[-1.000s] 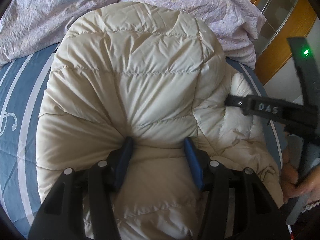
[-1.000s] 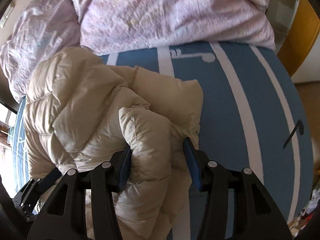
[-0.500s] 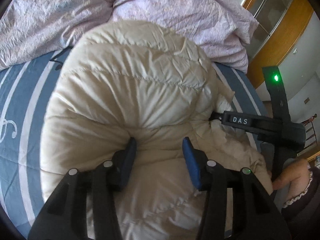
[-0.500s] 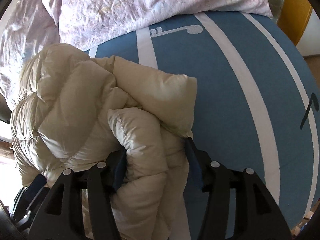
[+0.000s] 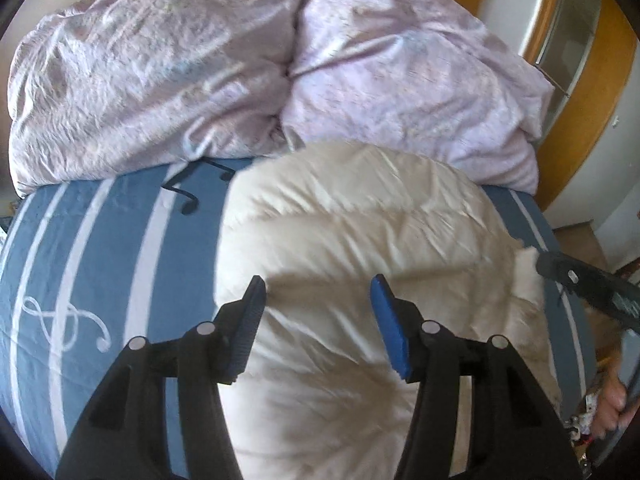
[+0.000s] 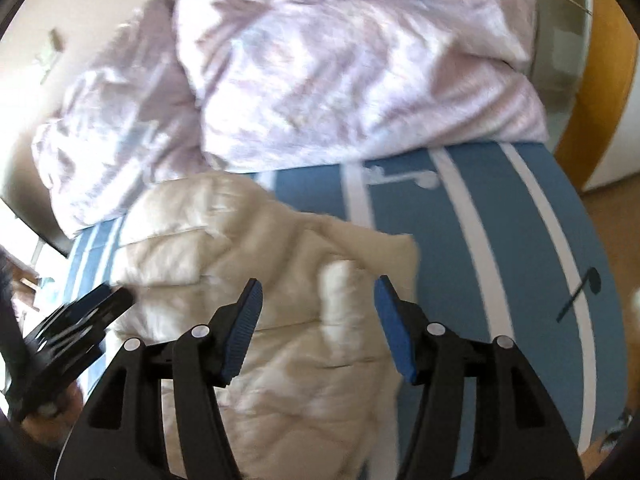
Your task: Fold large clothes
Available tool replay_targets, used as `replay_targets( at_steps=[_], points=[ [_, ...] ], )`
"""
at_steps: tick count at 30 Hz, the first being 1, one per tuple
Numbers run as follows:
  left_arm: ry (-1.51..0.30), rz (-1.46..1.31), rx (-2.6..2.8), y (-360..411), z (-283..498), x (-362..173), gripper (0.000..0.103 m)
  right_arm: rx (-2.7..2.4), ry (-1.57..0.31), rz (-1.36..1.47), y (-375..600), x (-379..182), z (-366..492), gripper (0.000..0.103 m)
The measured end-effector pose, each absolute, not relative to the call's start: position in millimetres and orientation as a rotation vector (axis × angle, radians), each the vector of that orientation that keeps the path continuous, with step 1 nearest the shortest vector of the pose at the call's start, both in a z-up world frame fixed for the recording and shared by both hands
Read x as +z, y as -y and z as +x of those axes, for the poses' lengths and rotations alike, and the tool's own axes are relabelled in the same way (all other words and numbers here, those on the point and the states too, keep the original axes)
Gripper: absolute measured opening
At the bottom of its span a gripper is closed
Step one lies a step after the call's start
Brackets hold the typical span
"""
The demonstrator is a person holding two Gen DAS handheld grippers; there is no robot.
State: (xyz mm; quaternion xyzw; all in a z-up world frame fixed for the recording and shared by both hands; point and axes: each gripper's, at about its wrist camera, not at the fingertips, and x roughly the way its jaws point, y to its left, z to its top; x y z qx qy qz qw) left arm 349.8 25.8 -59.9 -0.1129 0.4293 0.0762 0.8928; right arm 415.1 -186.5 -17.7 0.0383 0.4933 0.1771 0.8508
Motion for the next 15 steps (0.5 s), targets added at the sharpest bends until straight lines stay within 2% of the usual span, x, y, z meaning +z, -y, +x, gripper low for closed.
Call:
replay_targets(
  at_steps=[3, 10, 15],
  points=[
    [-0.889, -0.222, 0.175, -35.1, 356.8, -61.3, 0.055, 0.426, -1.046, 0.078, 169.2, -20.9, 412.5, 0.059],
    [-0.899, -0.169, 0.161, -35.0, 368.3, -78.7, 0.059, 0.385, -1.120, 0.018, 161.7, -62.1, 408.7, 0.049],
    [-0.896, -0.131, 0.126, -27.3, 372.1, -91.1, 0.064, 0.346, -1.122, 0.023, 172.8, -79.9, 410.6, 0.048]
  ],
)
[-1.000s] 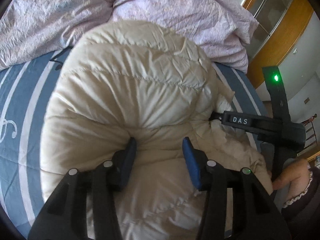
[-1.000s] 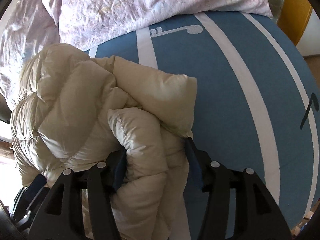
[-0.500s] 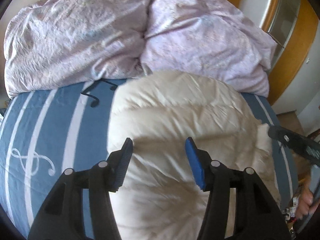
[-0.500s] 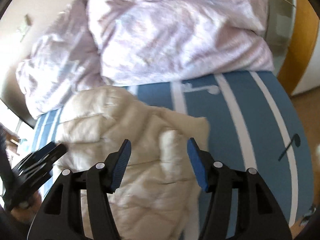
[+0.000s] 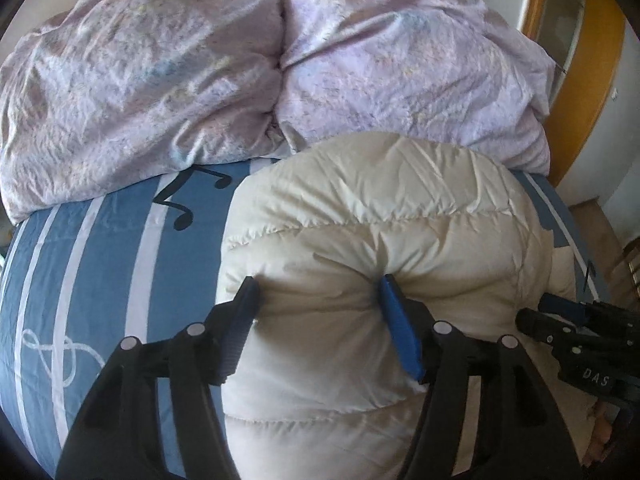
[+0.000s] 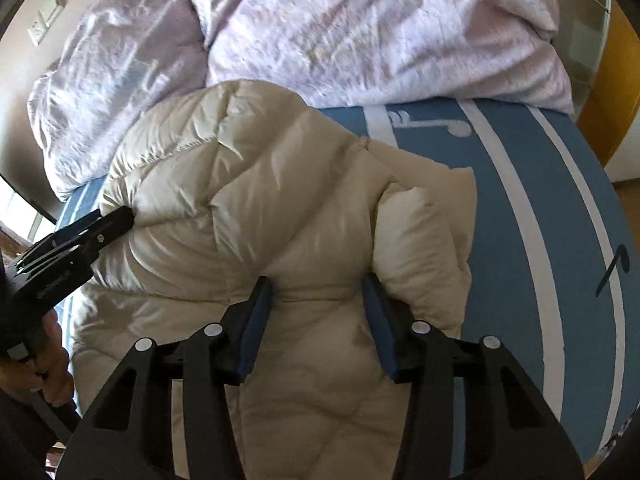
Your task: Fold large clothes
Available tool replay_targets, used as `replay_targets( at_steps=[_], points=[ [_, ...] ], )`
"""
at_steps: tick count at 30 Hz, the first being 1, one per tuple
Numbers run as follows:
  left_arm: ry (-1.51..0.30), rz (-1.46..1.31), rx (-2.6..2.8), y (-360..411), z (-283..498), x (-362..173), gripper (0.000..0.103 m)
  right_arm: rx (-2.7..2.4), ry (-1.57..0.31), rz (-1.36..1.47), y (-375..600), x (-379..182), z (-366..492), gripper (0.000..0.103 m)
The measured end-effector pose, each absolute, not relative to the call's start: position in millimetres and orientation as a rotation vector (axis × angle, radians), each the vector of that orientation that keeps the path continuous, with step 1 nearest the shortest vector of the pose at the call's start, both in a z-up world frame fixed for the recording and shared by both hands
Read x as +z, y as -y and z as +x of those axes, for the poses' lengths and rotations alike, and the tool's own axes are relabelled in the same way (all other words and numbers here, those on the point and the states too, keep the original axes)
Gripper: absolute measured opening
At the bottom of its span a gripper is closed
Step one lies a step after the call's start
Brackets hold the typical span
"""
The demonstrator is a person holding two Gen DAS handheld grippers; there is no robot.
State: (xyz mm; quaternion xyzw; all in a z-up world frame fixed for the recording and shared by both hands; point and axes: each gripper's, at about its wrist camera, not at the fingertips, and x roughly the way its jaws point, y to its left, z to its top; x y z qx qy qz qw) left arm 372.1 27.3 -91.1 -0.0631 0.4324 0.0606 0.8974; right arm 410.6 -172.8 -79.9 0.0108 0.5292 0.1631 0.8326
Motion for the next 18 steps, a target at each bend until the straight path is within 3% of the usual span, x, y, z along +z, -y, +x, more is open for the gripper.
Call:
replay_targets(
  at_steps=[18],
  points=[
    [-0.864, -0.052, 0.106, -17.6, 384.5, -125.3, 0.072, 0.276, -0.954, 0.009, 171.2, -96.7, 398.3, 0.050]
  ],
)
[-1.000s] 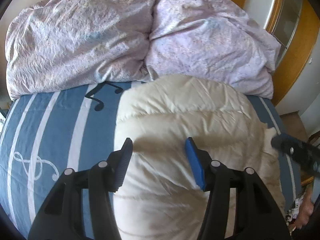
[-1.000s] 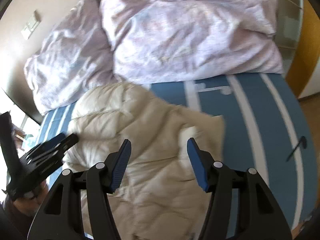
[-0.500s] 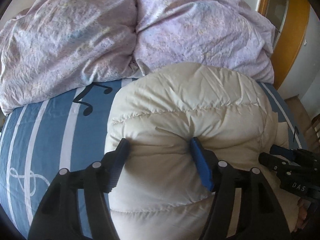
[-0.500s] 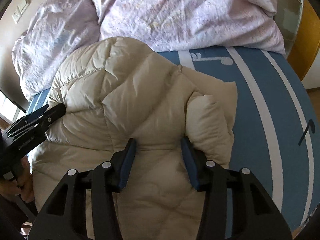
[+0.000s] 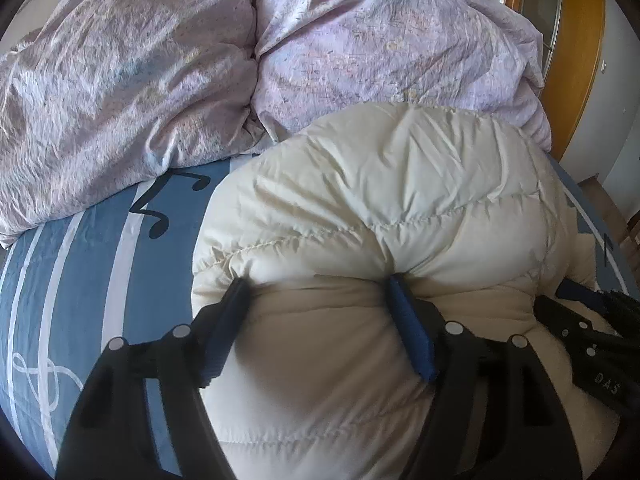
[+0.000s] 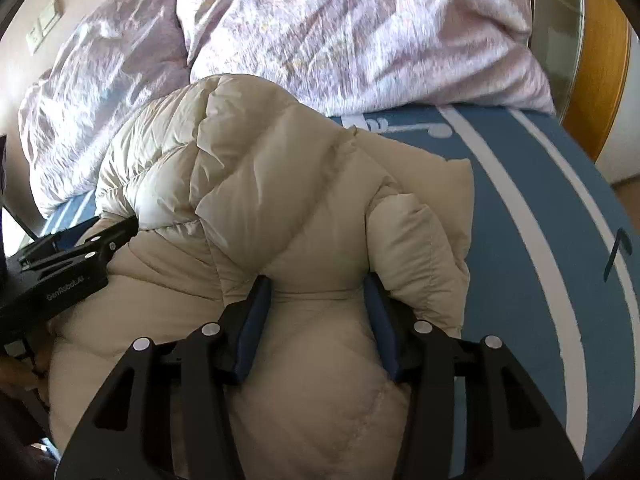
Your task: Fold large clothes
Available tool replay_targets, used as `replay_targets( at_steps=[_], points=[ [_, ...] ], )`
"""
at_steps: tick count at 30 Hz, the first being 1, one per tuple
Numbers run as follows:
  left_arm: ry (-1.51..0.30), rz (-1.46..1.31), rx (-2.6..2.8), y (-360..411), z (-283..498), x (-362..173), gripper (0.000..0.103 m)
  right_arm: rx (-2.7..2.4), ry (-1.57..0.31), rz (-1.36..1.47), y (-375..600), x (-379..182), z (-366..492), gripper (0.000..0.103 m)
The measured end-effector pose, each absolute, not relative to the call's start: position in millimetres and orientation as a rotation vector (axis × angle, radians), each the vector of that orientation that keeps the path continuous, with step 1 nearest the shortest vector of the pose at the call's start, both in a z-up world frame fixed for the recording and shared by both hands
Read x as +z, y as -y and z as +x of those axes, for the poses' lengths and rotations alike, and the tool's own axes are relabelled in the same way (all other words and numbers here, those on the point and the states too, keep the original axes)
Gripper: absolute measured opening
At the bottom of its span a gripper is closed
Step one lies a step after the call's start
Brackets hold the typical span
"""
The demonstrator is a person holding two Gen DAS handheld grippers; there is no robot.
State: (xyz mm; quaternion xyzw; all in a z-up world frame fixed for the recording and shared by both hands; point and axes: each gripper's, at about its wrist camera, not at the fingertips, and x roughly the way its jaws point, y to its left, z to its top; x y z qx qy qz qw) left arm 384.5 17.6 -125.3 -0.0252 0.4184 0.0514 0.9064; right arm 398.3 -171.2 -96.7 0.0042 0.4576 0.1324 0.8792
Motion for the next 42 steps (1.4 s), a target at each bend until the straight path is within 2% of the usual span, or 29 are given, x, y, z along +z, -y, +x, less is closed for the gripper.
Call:
replay_targets(
  at_steps=[11, 32, 42],
  points=[
    [-0.835, -0.095, 0.156, -24.9, 386.1, -134.6, 0.086, 0.243, -0.845, -0.051, 163.2, -101.2, 392.5, 0.053],
    [-0.807, -0.119, 0.201, -29.7, 385.8, -139.2, 0.097, 0.223, -0.805, -0.097, 157.6, -101.3, 391.3, 0.054],
    [-0.804, -0.129, 0.206, -30.9, 385.7, -139.6, 0.099, 0.222, -0.804, -0.102, 157.2, -101.0, 391.1, 0.054]
  ],
)
